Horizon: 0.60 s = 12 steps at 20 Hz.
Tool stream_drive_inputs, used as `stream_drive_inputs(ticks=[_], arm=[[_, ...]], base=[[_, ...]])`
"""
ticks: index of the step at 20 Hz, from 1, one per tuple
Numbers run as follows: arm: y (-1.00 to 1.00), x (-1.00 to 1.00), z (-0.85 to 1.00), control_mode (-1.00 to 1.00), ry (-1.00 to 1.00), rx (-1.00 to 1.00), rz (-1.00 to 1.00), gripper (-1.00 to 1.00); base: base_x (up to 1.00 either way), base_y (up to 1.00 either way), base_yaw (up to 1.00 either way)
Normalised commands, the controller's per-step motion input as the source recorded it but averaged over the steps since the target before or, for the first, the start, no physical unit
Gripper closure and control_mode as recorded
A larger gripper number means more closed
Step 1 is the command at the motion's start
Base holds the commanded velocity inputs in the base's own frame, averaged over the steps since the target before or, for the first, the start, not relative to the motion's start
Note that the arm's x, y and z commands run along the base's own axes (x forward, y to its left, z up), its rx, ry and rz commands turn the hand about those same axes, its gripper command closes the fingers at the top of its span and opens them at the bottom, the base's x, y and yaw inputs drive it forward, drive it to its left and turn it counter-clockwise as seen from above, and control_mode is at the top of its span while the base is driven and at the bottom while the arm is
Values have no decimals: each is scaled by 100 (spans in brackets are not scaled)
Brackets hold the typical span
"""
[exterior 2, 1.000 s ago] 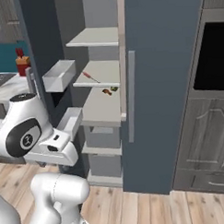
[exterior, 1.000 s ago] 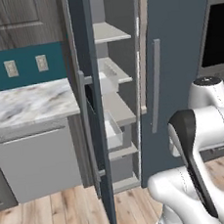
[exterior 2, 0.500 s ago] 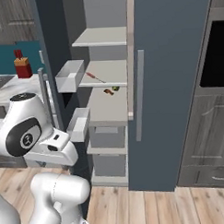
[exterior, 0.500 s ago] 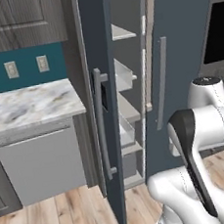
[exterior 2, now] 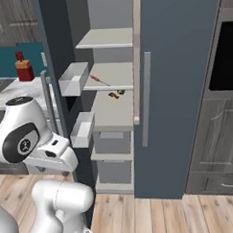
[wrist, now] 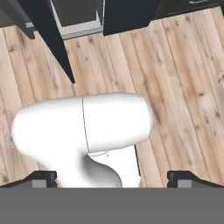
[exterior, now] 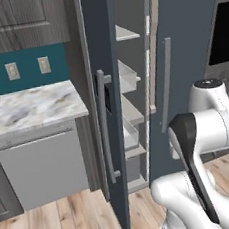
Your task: Store the kebab skewer in the freezer for long-term storage. Close the freezer door after placing the cooked food.
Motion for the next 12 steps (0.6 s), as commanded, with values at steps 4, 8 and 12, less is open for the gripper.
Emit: stream_drive_inputs(ticks=[4,8,12], arm=[[29,14,-3,-100,-25,0,-43,-100],[81,43,-1,-100,-28,-9,-52,-100],[82,87,2,-100,-3,-26,-36,-100]], base=[[0,0,0],[0,0,0],[0,0,0]])
